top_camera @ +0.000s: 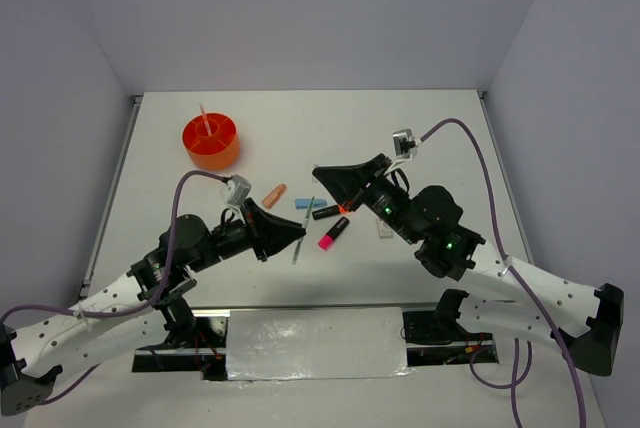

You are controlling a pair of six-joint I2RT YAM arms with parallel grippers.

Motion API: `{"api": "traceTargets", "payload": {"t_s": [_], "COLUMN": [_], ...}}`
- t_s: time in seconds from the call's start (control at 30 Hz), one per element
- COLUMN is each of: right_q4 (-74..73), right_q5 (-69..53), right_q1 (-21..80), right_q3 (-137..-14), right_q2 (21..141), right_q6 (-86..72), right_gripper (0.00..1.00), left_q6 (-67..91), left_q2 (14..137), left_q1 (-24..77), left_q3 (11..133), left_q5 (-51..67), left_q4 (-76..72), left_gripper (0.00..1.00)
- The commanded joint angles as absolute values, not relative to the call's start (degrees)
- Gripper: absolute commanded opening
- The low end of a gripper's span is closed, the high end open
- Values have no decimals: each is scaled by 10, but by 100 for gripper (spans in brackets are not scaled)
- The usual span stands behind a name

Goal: Sort the stationery into containers
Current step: Close the pen cap on the pen.

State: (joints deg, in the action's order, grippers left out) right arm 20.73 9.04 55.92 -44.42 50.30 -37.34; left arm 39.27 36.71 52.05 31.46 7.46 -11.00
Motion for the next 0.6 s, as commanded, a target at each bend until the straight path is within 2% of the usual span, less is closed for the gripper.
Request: {"api": "traceTargets", "payload": {"t_s": [0.0, 0.57], "right_q4": [257, 288], "right_q5": [66, 69], "right_q1": [563, 563], "right_q3": [-430, -400], "right_q2": [495, 477], "right_q6": [-340, -342], "right_gripper": [0, 0], "left_q6": [404, 396], "left_q2": [372, 367], "left_q1": [521, 521], "left_q3": [316, 320], "left_q5": [107, 92], "left_q4": [-197, -185], "left_gripper": [1, 2]}}
